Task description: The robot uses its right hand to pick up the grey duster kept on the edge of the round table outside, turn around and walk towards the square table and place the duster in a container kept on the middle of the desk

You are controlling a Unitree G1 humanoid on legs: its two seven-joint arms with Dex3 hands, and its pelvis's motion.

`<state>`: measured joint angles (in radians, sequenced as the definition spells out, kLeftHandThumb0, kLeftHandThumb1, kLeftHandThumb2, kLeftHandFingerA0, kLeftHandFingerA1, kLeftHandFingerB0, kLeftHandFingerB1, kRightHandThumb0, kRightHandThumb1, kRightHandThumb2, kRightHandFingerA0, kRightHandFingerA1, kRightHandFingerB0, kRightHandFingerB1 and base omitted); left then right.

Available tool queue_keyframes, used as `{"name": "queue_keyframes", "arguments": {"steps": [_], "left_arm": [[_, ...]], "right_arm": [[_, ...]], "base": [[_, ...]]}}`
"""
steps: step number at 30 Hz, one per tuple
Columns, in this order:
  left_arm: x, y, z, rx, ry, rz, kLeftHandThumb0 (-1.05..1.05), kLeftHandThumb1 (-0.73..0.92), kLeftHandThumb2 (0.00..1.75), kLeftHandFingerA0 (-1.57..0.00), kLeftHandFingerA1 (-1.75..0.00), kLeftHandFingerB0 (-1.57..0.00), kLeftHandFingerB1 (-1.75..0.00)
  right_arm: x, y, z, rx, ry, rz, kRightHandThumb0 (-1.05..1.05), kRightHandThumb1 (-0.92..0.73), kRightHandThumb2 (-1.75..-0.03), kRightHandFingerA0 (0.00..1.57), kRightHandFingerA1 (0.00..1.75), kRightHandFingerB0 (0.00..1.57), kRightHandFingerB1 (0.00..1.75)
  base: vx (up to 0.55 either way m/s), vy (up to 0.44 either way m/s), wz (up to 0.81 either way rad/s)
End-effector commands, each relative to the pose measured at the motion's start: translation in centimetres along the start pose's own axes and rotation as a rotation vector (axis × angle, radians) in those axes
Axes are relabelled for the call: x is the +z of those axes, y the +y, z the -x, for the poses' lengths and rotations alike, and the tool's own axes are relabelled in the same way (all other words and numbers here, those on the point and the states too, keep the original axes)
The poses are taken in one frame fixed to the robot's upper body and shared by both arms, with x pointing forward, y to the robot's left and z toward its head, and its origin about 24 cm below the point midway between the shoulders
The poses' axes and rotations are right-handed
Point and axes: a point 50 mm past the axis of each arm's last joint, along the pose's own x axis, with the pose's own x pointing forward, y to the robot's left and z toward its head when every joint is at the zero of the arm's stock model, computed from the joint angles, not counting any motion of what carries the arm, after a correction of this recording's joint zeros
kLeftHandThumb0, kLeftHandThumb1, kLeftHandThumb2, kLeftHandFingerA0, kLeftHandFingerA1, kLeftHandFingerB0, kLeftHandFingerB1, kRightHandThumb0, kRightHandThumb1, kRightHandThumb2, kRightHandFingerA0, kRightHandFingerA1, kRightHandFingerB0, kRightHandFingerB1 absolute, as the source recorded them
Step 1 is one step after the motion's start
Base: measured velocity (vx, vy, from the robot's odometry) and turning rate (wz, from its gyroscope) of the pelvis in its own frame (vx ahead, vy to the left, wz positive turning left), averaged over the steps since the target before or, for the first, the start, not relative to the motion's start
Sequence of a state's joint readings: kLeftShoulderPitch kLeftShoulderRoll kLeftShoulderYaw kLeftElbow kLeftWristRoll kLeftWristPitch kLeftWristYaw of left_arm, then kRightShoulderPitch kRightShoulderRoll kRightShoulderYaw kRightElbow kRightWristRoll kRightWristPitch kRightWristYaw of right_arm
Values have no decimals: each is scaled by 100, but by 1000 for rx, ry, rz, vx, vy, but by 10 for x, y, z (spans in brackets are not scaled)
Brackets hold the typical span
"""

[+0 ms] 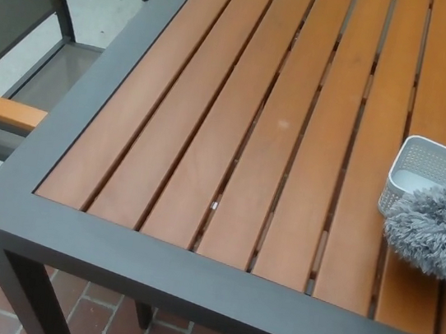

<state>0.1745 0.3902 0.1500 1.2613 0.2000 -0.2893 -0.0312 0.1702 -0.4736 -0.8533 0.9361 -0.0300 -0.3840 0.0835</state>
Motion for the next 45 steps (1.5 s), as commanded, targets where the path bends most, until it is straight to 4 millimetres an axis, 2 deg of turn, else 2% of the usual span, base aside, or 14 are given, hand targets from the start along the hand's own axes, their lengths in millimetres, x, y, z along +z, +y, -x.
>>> {"name": "queue_keyframes", "arguments": {"steps": [1, 32, 33, 34, 35, 36, 41, 42, 45], "left_arm": [[3, 2, 1, -18, -48, 92, -33, 2, 96, -135, -132, -136, -132], [3, 1, 0, -22, -49, 95, -33, 2, 96, -135, -132, -136, -132], [5, -2, 2, 6, -91, 166, -36, 7, 106, -141, -141, -136, -136], [7, -6, 3, 46, -139, 255, -36, 7, 106, -141, -141, -136, -136], [7, -6, 4, 54, -149, 273, -36, 7, 106, -141, -141, -136, -136], [7, -6, 3, 42, -139, 255, -38, 13, 110, -141, -142, -135, -137], [7, -6, 3, 25, -125, 231, -38, 13, 110, -141, -142, -135, -137], [7, -6, 3, 40, -134, 246, -36, 5, 103, -142, -140, -138, -136], [6, -5, 4, 64, -147, 268, -36, 5, 103, -142, -140, -138, -136]], "right_arm": [[-93, 24, 51, 69, 555, -86, -62, -60, -99, 0, 46, 0, 31], [-93, 24, 51, 67, 555, -87, -62, -60, -99, 0, 46, 0, 31], [-93, 23, 51, 67, 555, -86, -62, -60, -99, 0, 46, 0, 31], [-93, 23, 52, 66, 556, -86, -62, -60, -99, 0, 46, 0, 31], [-93, 23, 52, 66, 556, -86, -62, -60, -99, 0, 46, 0, 31], [-93, 23, 52, 66, 556, -86, -62, -60, -99, 0, 46, 0, 31], [-93, 23, 52, 66, 559, -86, -62, -60, -99, 0, 46, 0, 31], [-93, 23, 52, 67, 559, -87, -62, -60, -99, 0, 46, 0, 31], [-94, 24, 52, 69, 560, -87, -62, -60, -99, 0, 46, 0, 31]], "base": [[0, 0, 0], [0, 0, 0], [0, 0, 0], [0, 0, 0], [0, 0, 0], [0, 0, 0], [0, 0, 0], [11, -16, 14], [0, 0, 0]]}}
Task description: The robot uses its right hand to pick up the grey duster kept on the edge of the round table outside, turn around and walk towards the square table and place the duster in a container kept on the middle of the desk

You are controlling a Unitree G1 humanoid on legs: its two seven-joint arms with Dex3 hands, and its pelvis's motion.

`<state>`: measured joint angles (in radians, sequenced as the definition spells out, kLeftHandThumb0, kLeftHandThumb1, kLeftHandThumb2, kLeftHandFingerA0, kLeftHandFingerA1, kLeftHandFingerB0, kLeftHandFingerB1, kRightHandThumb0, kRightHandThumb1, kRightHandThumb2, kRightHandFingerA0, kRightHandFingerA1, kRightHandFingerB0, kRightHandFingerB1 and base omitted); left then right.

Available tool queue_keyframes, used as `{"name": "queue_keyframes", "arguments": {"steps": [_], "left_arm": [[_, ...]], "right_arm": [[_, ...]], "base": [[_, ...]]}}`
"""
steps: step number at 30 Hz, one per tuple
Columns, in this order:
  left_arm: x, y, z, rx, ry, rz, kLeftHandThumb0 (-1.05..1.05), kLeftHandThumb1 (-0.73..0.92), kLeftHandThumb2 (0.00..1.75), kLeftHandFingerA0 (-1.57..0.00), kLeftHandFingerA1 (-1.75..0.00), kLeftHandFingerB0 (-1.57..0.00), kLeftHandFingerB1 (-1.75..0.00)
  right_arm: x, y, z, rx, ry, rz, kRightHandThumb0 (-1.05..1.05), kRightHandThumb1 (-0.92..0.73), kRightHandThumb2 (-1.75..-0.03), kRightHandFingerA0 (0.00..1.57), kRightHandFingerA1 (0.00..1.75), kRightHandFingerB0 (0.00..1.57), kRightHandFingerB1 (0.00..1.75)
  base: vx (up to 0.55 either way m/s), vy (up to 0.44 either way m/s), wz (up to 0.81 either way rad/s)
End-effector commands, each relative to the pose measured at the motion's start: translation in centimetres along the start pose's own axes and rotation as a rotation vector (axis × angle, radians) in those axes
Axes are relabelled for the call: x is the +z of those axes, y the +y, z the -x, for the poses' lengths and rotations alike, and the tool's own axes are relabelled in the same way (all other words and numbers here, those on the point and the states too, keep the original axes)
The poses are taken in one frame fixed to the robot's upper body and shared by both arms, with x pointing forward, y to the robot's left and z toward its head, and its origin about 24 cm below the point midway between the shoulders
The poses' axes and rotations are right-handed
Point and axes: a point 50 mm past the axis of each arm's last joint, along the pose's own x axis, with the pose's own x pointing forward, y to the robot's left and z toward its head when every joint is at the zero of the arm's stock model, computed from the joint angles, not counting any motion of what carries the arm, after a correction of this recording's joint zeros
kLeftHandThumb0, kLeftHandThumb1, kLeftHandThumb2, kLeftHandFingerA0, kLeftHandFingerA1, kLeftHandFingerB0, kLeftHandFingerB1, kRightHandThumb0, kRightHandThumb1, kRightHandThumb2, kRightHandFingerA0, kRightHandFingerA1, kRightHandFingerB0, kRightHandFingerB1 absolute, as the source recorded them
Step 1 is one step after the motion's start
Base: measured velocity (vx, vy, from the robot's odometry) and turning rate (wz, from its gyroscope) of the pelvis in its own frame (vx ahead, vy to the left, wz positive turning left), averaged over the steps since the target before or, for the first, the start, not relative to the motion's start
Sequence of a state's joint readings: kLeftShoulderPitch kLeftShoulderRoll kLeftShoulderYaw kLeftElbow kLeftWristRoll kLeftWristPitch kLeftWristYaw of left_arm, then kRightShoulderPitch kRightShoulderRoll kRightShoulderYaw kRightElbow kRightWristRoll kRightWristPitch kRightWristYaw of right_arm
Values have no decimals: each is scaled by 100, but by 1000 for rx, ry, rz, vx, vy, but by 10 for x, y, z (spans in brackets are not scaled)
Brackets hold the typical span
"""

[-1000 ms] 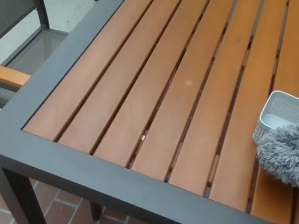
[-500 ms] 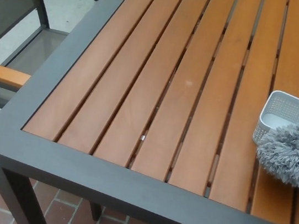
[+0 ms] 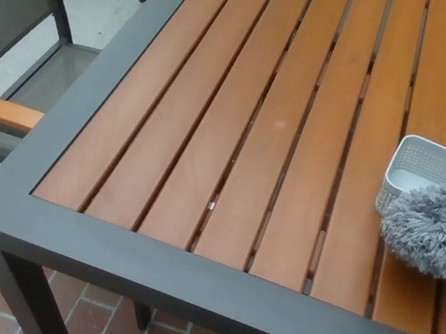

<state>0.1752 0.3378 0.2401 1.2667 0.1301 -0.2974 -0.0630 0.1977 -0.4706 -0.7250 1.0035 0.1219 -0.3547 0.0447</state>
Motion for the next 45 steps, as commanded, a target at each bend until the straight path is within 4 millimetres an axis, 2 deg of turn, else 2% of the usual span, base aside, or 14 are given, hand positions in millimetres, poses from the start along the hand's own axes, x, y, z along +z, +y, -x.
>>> {"name": "queue_keyframes", "arguments": {"steps": [1, 9, 10, 15, 16, 20, 25, 26, 33, 34, 35, 40, 44, 45], "left_arm": [[11, 6, 3, 70, -153, 69, -32, 19, 113, -131, -135, -124, -127], [11, 7, 4, 65, -163, 52, -34, 20, 112, -132, -136, -125, -129], [11, 7, 4, 66, -162, 48, -82, 8, 154, -105, -174, -97, -151], [11, 7, 4, 71, -166, 43, -84, 8, 148, -108, -166, -100, -145], [11, 7, 4, 79, -165, 45, -81, 21, 138, -118, -157, -95, -131], [11, 8, 4, 102, -163, 41, -84, 22, 137, -135, -169, -104, -137], [10, 8, 4, 104, -158, 46, -80, 21, 135, -128, -163, -99, -134], [10, 8, 4, 102, -158, 43, -98, 12, 143, -113, -167, -104, -145], [12, 8, 4, 88, -158, 25, -87, 27, 140, -123, -166, -93, -136], [12, 8, 3, 90, -156, 23, -89, 10, 152, -108, -174, -100, -152], [12, 8, 4, 103, -174, 55, -81, 22, 136, -135, -169, -96, -131], [15, 9, 5, 118, -223, 138, -66, 15, 128, -136, -160, -104, -129], [15, 9, 5, 103, -207, 111, -97, 11, 143, -118, -168, -109, -146], [15, 9, 5, 102, -204, 105, -33, 8, 105, -137, -136, -131, -130]], "right_arm": [[-75, 11, 35, 52, 445, -30, -62, -60, -99, 0, 46, 0, 31], [-76, 12, 35, 53, 447, -33, -62, -60, -99, 0, 46, 0, 31], [-76, 12, 35, 53, 447, -33, -62, -60, -99, 0, 46, 0, 31], [-76, 11, 35, 53, 448, -33, -62, -60, -99, 0, 46, 0, 31], [-76, 12, 35, 53, 448, -33, -62, -60, -99, 0, 46, 0, 31], [-75, 13, 35, 54, 448, -34, -62, -60, -99, 0, 46, 0, 31], [-75, 13, 35, 55, 448, -34, -62, -60, -99, 0, 46, 0, 31], [-76, 12, 35, 54, 449, -34, -62, -60, -99, 0, 46, 0, 31], [-76, 13, 35, 55, 449, -37, -62, -60, -99, 0, 46, 0, 31], [-76, 13, 35, 55, 449, -37, -62, -60, -99, 0, 46, 0, 31], [-76, 13, 35, 55, 449, -38, -62, -60, -99, 0, 46, 0, 31], [-76, 13, 35, 53, 447, -45, -62, -60, -99, 0, 46, 0, 31], [-76, 13, 35, 54, 446, -44, -62, -60, -99, 0, 46, 0, 31], [-76, 14, 35, 54, 446, -44, -62, -60, -99, 0, 46, 0, 31]], "base": [[0, 0, 0], [0, 0, 0], [0, 0, 0], [0, 0, 0], [0, 0, 0], [0, 0, 0], [0, 0, 0], [0, 0, 0], [0, 0, 0], [0, 0, 0], [0, 0, 0], [0, 0, 0], [0, 0, 0], [0, 0, 0]]}}
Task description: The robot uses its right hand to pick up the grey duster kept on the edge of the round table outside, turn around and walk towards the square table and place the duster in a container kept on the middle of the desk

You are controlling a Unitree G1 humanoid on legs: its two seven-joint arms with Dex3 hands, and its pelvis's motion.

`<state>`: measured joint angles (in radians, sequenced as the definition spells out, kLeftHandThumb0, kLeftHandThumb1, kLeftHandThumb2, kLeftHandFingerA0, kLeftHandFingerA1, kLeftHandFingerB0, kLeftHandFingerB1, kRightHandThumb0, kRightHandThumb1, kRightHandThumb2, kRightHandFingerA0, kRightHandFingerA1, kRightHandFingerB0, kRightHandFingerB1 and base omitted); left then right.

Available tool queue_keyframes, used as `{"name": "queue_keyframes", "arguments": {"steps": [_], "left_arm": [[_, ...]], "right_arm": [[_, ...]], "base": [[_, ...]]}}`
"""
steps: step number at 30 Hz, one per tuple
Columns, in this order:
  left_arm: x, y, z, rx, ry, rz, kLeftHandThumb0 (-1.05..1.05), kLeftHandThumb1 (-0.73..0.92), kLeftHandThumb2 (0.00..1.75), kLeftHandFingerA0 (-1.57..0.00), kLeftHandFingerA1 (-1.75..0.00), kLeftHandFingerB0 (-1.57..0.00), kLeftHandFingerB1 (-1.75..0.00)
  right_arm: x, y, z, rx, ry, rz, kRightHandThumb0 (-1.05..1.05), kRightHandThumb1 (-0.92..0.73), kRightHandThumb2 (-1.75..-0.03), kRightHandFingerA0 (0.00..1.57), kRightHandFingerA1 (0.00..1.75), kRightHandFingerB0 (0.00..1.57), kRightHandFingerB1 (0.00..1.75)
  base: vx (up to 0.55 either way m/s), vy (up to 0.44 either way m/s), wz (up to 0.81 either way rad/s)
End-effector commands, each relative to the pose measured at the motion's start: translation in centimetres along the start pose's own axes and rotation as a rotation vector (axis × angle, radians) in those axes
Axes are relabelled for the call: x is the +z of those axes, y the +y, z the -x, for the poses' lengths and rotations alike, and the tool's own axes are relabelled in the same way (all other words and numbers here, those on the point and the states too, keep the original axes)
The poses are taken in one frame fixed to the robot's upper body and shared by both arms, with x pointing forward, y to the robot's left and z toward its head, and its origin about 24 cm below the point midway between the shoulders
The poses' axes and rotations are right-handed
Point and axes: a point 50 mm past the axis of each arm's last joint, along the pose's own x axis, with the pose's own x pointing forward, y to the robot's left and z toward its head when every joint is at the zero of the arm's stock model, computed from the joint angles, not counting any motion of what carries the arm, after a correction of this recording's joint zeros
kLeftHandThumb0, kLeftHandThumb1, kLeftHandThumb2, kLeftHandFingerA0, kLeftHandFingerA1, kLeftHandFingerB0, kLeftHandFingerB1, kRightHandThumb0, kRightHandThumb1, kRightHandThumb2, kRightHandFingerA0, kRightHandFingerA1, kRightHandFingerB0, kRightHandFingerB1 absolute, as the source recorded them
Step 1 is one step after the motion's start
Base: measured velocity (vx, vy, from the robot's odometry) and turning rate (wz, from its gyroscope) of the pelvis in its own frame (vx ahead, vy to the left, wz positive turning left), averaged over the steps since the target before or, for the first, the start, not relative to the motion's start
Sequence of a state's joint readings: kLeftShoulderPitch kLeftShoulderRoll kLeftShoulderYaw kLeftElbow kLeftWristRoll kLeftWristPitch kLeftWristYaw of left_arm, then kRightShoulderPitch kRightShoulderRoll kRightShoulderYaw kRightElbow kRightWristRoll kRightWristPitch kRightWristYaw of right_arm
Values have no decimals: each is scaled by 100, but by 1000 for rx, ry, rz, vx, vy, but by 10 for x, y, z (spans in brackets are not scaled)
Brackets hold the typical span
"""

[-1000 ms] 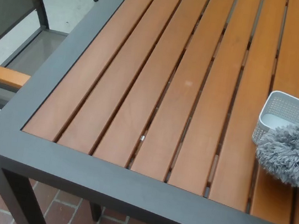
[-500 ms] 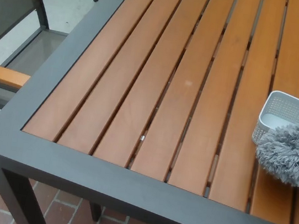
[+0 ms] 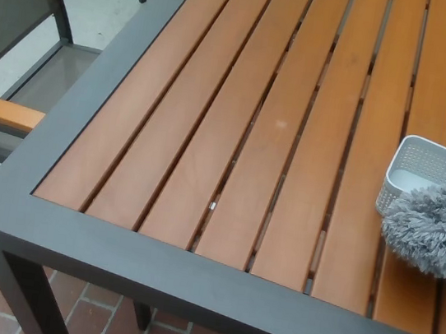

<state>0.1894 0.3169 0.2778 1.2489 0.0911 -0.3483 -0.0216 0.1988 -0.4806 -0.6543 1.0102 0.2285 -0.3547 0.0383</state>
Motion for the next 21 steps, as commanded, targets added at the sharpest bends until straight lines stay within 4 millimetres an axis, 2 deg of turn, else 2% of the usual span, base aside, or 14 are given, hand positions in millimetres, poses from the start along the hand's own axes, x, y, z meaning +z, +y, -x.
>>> {"name": "queue_keyframes", "arguments": {"steps": [1, 2, 3, 8, 9, 10, 11, 12, 13, 16, 17, 18, 19, 21], "left_arm": [[15, 8, 2, 36, -163, 41, -31, 19, 112, -132, -134, -123, -125], [15, 7, 3, 36, -174, 47, -31, 19, 112, -132, -134, -123, -125], [16, 7, 3, 40, -185, 52, -65, -1, 153, -107, -160, -103, -140], [16, 8, 3, 46, -185, 50, -65, -1, 153, -107, -160, -103, -140], [15, 8, 3, 50, -172, 45, -94, 8, 140, -117, -163, -110, -142], [13, 9, 2, 55, -155, 37, -94, 8, 140, -117, -163, -110, -142], [13, 9, 2, 51, -151, 34, -75, 18, 132, -136, -164, -106, -133], [13, 9, 2, 48, -151, 33, -75, 18, 132, -136, -164, -106, -133], [13, 9, 2, 45, -151, 30, -85, 4, 148, -112, -166, -105, -143], [14, 9, 2, 47, -151, 29, -85, 4, 148, -112, -166, -105, -143], [13, 9, 2, 48, -148, 34, -76, -1, 152, -108, -167, -101, -143], [13, 8, 2, 50, -145, 41, -76, -1, 152, -108, -167, -101, -143], [12, 8, 2, 50, -142, 35, -79, 18, 137, -125, -160, -98, -131], [12, 9, 2, 50, -140, 32, -79, 18, 137, -125, -160, -98, -131]], "right_arm": [[-76, 6, 36, 36, 443, 2, -62, -60, -99, 0, 46, 0, 31], [-76, 6, 36, 36, 443, 1, -62, -60, -99, 0, 46, 0, 31], [-76, 6, 36, 35, 443, 1, -62, -60, -99, 0, 46, 0, 31], [-76, 6, 36, 35, 443, 1, -62, -60, -99, 0, 46, 0, 31], [-76, 5, 36, 35, 444, 2, -62, -60, -99, 0, 46, 0, 31], [-77, 4, 37, 34, 445, 3, -62, -60, -99, 0, 46, 0, 31], [-77, 4, 36, 34, 444, 3, -62, -60, -99, 0, 46, 0, 31], [-76, 4, 36, 35, 443, 2, -62, -60, -99, 0, 46, 0, 31], [-76, 5, 36, 35, 441, 1, -62, -60, -99, 0, 46, 0, 31], [-75, 5, 35, 36, 440, 1, -62, -60, -99, 0, 46, 0, 31], [-76, 5, 36, 36, 440, 1, -62, -60, -99, 0, 46, 0, 31], [-76, 4, 36, 36, 440, 2, -62, -60, -99, 0, 46, 0, 31], [-76, 4, 36, 36, 441, 2, -62, -60, -99, 0, 46, 0, 31], [-77, 3, 37, 35, 443, 3, -62, -60, -99, 0, 46, 0, 31]], "base": [[0, 0, 0], [0, 0, 0], [0, 0, 0], [0, 0, 0], [0, 0, 0], [0, 0, 0], [0, 0, 0], [0, 0, 0], [0, 0, 0], [0, 0, 0], [0, 0, 0], [0, 0, 0], [0, 0, 0], [0, 0, 0]]}}
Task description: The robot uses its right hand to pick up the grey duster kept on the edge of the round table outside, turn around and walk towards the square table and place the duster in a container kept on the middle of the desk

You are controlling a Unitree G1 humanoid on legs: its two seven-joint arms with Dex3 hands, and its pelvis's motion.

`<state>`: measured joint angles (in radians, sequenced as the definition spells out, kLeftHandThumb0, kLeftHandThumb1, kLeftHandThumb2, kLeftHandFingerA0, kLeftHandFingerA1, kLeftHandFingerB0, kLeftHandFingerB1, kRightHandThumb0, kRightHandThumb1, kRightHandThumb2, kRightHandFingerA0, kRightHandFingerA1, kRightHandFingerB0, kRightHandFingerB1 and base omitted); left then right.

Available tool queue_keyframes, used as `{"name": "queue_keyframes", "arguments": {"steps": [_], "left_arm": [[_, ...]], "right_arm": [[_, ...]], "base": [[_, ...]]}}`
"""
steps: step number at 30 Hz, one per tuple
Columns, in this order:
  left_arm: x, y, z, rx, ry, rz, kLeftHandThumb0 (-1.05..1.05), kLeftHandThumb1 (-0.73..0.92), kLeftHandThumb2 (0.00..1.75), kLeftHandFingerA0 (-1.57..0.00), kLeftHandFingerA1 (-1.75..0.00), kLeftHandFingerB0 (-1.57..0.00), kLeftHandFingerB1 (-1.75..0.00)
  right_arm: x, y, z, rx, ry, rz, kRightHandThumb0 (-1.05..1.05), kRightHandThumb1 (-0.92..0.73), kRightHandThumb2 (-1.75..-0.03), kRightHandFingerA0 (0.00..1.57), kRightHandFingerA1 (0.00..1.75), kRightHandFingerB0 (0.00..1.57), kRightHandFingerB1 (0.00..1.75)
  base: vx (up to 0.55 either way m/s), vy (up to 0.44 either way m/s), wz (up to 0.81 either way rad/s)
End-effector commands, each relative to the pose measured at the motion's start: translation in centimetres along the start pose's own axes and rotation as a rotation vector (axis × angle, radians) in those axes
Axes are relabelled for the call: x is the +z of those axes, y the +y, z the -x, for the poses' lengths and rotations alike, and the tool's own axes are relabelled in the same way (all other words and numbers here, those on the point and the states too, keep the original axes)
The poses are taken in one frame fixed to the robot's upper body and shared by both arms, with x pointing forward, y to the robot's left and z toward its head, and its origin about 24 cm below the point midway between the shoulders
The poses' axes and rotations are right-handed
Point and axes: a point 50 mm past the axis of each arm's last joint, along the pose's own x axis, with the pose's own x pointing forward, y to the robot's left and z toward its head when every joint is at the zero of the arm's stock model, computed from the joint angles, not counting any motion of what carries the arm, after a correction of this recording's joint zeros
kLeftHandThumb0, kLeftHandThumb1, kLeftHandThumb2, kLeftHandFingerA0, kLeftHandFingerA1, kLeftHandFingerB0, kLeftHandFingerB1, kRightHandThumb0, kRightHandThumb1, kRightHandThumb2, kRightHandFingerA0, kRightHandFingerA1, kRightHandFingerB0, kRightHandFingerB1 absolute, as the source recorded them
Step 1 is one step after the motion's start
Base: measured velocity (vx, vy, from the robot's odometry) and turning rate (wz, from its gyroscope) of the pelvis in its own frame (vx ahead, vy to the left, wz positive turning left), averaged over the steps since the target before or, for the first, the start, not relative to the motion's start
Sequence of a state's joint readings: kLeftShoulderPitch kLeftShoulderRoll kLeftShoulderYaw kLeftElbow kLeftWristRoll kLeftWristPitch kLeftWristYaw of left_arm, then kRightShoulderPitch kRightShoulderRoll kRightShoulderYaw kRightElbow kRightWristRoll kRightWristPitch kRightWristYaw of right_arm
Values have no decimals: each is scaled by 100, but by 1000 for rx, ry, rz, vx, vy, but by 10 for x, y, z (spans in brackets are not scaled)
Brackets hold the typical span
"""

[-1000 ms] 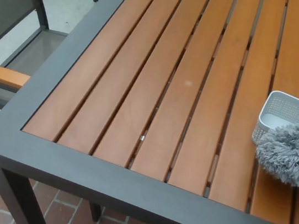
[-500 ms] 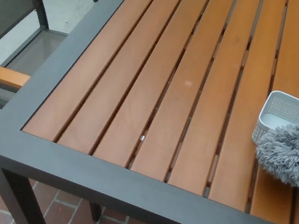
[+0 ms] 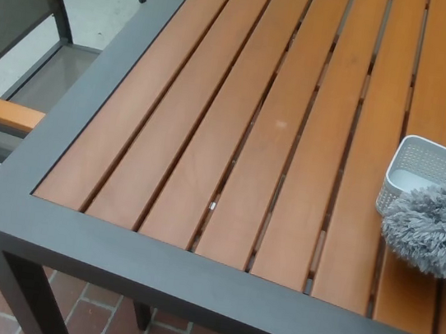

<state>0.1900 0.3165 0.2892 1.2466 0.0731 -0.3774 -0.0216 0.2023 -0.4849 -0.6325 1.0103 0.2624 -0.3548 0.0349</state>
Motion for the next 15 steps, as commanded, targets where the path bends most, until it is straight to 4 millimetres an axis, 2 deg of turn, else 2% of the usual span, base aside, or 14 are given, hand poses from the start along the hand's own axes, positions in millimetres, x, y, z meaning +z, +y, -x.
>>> {"name": "queue_keyframes", "arguments": {"steps": [1, 3, 4, 9, 10, 12, 13, 15], "left_arm": [[8, 6, 2, 38, -110, 2, -89, 21, 142, -128, -167, -98, -134], [8, 7, 3, 40, -115, -6, -89, 21, 142, -129, -168, -97, -133], [8, 7, 3, 41, -115, -15, -76, 20, 133, -124, -157, -99, -130], [9, 7, 2, 41, -110, -18, -76, 19, 134, -128, -160, -100, -131], [9, 7, 1, 46, -103, -18, -93, 9, 139, -114, -162, -106, -140], [9, 7, 1, 48, -105, -15, -91, 7, 140, -114, -161, -106, -139], [9, 7, 2, 49, -111, -10, -82, 2, 149, -111, -163, -105, -141], [9, 8, 2, 50, -115, -5, -82, 2, 149, -111, -163, -105, -141]], "right_arm": [[-77, 1, 37, 32, 442, 17, -62, -60, -99, 0, 46, 0, 31], [-77, 1, 37, 32, 443, 17, -62, -60, -99, 0, 46, 0, 31], [-77, 1, 37, 32, 443, 16, -62, -60, -99, 0, 46, 0, 31], [-77, 1, 37, 32, 443, 15, -62, -60, -99, 0, 46, 0, 31], [-77, 1, 37, 32, 443, 15, -62, -60, -99, 0, 46, 0, 31], [-78, 1, 38, 32, 446, 16, -62, -60, -99, 0, 46, 0, 31], [-78, 1, 38, 32, 446, 16, -62, -60, -99, 0, 46, 0, 31], [-78, 1, 38, 33, 446, 15, -62, -60, -99, 0, 46, 0, 31]], "base": [[0, 0, 0], [0, 0, 0], [0, 0, 0], [0, 0, 0], [0, 0, 0], [0, 0, 0], [0, 0, 0], [0, 0, 0]]}}
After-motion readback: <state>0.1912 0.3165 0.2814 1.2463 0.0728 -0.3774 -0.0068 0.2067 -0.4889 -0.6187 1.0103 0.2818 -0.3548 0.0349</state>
